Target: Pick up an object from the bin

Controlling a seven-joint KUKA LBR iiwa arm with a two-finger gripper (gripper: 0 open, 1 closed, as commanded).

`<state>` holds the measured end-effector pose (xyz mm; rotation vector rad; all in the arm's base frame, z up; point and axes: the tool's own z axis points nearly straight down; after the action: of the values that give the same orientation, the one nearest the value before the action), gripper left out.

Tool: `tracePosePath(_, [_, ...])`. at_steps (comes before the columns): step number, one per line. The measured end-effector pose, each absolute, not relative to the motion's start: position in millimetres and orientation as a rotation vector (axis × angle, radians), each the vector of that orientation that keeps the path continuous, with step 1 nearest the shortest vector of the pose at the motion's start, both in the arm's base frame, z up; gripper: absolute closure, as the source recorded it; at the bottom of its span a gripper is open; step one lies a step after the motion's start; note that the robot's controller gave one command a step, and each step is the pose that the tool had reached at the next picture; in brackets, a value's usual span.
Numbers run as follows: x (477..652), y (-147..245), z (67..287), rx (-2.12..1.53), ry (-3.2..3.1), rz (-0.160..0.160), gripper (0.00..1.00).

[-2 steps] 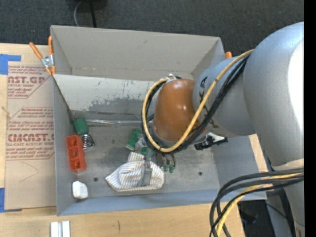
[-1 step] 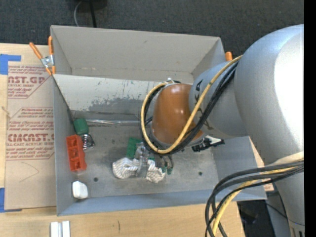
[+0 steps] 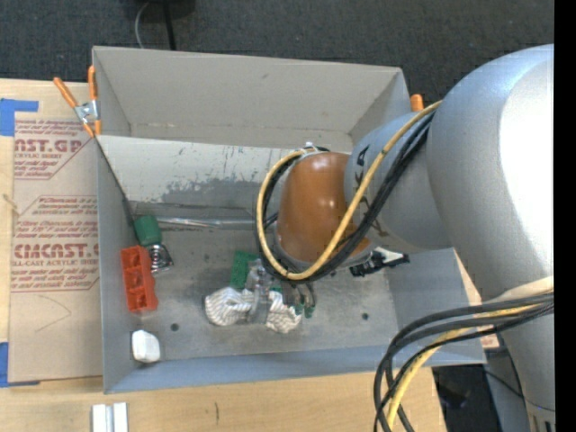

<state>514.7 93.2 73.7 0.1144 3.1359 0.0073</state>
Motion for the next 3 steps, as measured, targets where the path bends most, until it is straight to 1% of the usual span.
tracePosePath(2, [527.6, 93.6, 73.0, 0.111, 3.137, 0.011, 1.00])
tracePosePath(3, [526.4, 107.4, 73.6, 0.079, 3.131, 0.006, 1.00])
